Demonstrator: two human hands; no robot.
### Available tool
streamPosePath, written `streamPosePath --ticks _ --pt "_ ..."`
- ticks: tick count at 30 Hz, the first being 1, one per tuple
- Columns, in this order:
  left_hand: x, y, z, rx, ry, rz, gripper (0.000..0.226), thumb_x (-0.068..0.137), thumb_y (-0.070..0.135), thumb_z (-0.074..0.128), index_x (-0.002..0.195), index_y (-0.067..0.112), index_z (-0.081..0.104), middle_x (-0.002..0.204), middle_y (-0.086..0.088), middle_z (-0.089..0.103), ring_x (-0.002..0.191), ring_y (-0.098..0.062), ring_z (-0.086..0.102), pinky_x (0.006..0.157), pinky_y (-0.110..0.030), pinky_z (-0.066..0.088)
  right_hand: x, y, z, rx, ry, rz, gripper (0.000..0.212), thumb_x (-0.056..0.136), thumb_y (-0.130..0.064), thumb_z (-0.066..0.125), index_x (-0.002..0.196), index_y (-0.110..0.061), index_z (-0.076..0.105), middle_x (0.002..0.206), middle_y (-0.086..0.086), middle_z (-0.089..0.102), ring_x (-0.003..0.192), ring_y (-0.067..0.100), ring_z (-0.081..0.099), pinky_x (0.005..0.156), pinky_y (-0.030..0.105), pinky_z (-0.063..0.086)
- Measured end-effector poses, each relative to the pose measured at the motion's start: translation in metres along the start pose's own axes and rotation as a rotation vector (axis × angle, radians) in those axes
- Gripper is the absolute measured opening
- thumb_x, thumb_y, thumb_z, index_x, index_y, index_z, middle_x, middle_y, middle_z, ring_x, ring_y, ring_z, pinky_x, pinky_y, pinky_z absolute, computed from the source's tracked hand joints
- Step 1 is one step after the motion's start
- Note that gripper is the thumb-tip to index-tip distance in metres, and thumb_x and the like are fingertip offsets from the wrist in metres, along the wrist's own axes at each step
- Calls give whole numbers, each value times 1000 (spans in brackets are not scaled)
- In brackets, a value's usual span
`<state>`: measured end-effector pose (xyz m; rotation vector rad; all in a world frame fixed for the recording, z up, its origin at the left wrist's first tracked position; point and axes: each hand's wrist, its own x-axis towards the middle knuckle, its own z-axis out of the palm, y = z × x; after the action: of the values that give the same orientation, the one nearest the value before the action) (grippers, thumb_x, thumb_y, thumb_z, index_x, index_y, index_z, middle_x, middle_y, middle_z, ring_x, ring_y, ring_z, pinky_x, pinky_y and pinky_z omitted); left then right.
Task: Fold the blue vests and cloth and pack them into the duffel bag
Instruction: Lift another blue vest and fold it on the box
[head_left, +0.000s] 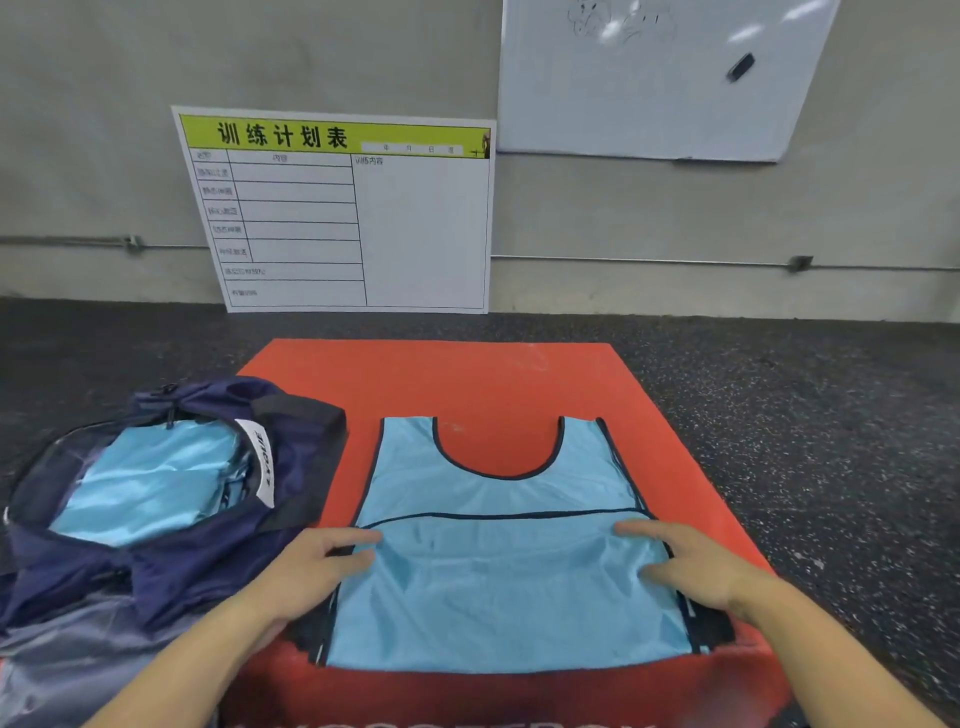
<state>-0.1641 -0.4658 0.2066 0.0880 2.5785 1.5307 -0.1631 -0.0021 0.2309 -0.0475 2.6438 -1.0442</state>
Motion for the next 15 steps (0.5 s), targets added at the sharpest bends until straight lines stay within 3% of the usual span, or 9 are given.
streamPosePath --ticks 2,4,6,9,11,13,15 --pt "12 2 1 -13 3 -8 31 89 6 75 115 21 74 118 14 68 113 7 58 92 -2 37 9 -2 -1 -10 43 -15 69 80 3 58 132 -42 62 147 -16 50 125 14 59 98 18 49" --pt "23 5 0 -47 65 20 40 86 -2 74 116 24 74 121 12 69 118 -2 61 105 -18 41 14 -10 -5 -10 131 -70 75 79 9 56 135 -40 59 147 -13 52 125 8 56 93 4 42" --pt "36 11 -3 -102 129 77 47 86 -7 72 119 26 73 124 13 70 122 -2 61 110 -29 41 24 -19 -12 35 223 -121 77 80 14 56 139 -35 58 143 -11 54 119 2 57 85 -2 38" --pt "52 17 -7 -158 170 132 51 87 -10 69 124 24 71 126 18 68 123 3 58 107 -24 42 39 -28 -22 132 331 -159 78 83 13 57 138 -42 57 136 -18 58 94 -8 63 76 6 49" --pt "60 10 -8 -137 156 101 51 86 -10 70 120 28 70 120 20 70 118 6 60 106 -21 44 50 -27 -22 178 323 -141 78 85 11 58 135 -48 57 134 -20 59 101 -10 62 78 10 52" --pt "68 -1 -7 -41 119 38 51 84 -6 74 115 34 69 123 17 68 117 4 60 107 -23 42 59 -22 -20 201 230 -62 71 86 9 60 132 -45 61 133 -14 63 109 8 66 89 27 58" --pt "75 -10 -8 -5 76 -8 47 80 2 79 110 37 72 124 13 69 118 -3 61 104 -24 43 64 -16 -18 162 103 5 58 87 4 65 127 -39 68 137 -11 59 121 14 60 102 28 47"
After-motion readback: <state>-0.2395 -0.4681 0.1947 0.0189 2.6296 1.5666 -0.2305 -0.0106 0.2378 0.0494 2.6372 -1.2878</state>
